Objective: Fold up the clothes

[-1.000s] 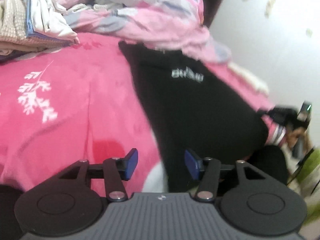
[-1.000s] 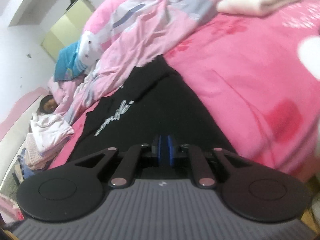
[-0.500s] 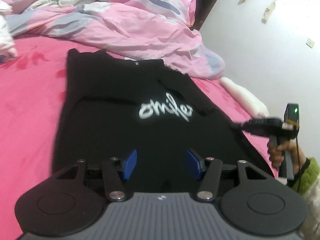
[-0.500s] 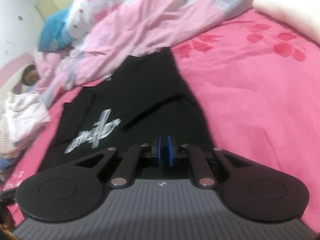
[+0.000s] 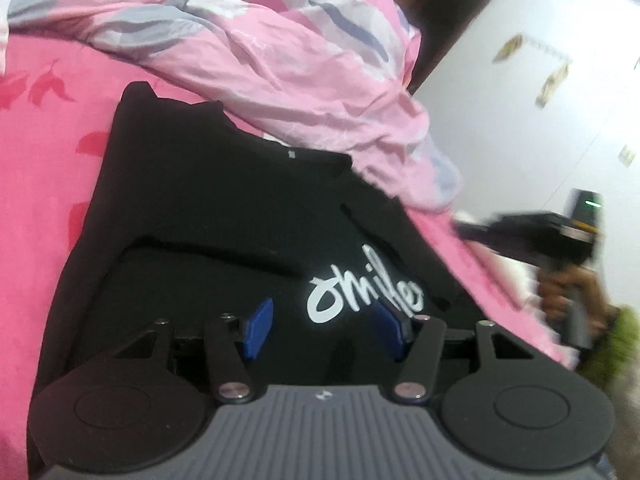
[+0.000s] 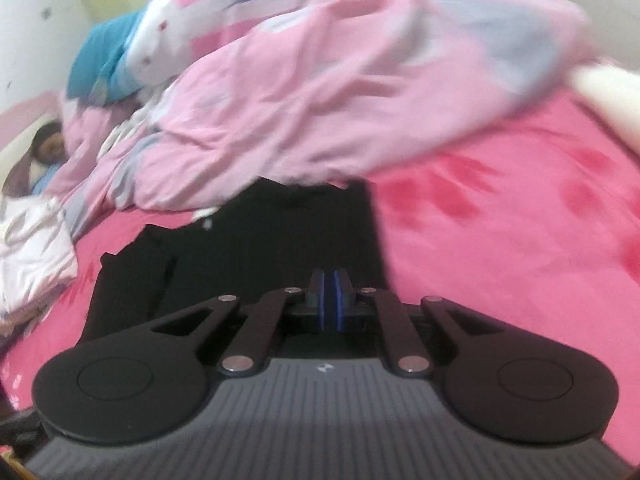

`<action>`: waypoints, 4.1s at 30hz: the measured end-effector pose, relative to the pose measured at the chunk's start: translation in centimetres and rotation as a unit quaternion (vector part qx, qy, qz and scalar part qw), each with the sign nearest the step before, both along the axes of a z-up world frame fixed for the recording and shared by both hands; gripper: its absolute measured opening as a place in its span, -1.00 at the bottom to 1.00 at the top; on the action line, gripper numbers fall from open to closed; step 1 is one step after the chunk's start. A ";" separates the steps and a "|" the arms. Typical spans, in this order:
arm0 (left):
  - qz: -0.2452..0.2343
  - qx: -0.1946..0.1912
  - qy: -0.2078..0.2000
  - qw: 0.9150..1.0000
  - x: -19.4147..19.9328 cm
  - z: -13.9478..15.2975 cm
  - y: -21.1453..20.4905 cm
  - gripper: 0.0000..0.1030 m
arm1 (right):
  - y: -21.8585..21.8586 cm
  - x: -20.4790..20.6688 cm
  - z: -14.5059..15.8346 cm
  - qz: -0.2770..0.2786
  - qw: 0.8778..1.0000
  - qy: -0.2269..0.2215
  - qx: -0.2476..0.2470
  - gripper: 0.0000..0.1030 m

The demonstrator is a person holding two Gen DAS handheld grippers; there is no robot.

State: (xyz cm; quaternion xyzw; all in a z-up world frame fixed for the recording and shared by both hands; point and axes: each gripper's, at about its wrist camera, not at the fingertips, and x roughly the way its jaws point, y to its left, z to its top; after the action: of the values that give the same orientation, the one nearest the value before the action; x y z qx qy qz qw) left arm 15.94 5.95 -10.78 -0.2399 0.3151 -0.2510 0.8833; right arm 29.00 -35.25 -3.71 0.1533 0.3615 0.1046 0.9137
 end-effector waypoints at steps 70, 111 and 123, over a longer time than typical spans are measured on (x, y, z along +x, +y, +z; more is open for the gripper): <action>-0.010 0.005 -0.029 1.000 -4.2 4.5 1.2 0.67 | -1.9 -38.8 4.4 -0.101 0.985 -0.047 0.135 -0.54; 0.052 0.317 0.055 0.945 -18.5 3.5 -7.1 1.00 | 12.9 -32.0 -5.1 0.004 0.984 -0.075 -0.162 0.98; 0.054 0.315 0.062 0.946 -18.3 3.5 -7.1 1.00 | 12.0 -32.1 -5.1 0.014 0.988 -0.074 -0.133 0.98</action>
State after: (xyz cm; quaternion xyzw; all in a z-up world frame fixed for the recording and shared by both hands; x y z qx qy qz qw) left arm -2.35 -1.19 -7.32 0.0186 0.4184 -0.0756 0.9049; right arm -3.10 -23.27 -8.81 0.0175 0.3053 0.0794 0.9488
